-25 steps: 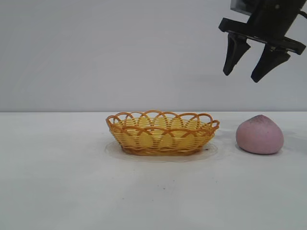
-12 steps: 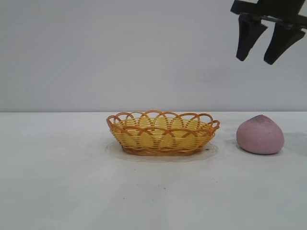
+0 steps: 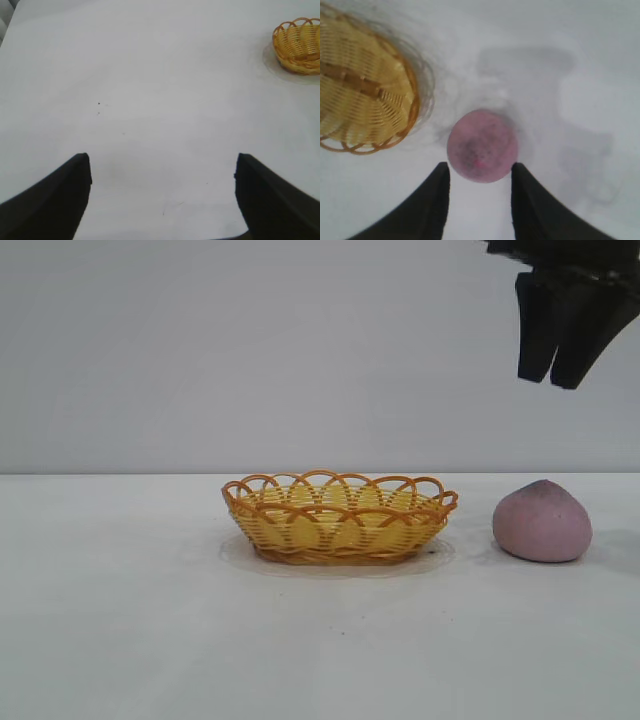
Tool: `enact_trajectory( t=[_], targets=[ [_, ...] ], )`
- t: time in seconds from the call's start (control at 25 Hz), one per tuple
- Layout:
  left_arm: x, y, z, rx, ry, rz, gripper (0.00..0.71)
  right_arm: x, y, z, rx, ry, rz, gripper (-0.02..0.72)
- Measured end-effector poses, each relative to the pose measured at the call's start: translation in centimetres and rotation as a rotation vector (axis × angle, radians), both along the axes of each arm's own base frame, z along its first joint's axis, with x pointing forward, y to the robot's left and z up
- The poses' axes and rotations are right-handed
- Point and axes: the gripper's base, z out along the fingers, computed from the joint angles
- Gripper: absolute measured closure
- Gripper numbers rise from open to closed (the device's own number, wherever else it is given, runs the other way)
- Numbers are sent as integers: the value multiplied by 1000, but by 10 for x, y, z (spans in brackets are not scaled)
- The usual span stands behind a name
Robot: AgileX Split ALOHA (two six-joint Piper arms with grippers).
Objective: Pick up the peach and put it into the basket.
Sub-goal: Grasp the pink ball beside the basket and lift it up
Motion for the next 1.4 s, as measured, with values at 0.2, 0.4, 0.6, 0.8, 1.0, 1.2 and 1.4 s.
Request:
enact_trajectory(
  t=[0.2, 0.4, 0.6, 0.8, 1.0, 1.2, 1.4],
  targets=[
    [0, 0, 0, 0, 0, 0, 182, 0, 14, -28, -93, 55, 85, 440],
    [0, 0, 0, 1, 0, 1, 182, 7, 10, -43, -130, 57, 89, 440],
    [0, 0, 0, 1, 0, 1, 182, 15, 11, -58, -127, 36, 77, 440],
    [0, 0, 0, 1, 0, 1, 182, 18, 12, -79, -129, 79, 72, 440],
    [0, 0, 0, 1, 0, 1, 182, 20, 12, -79, -135, 79, 76, 653],
    [0, 0, 0, 1, 0, 1, 182, 29, 14, -61, -145, 84, 93, 703],
    [0, 0, 0, 1, 0, 1, 182, 53, 21, -17, -124, -28, 96, 703]
  ],
)
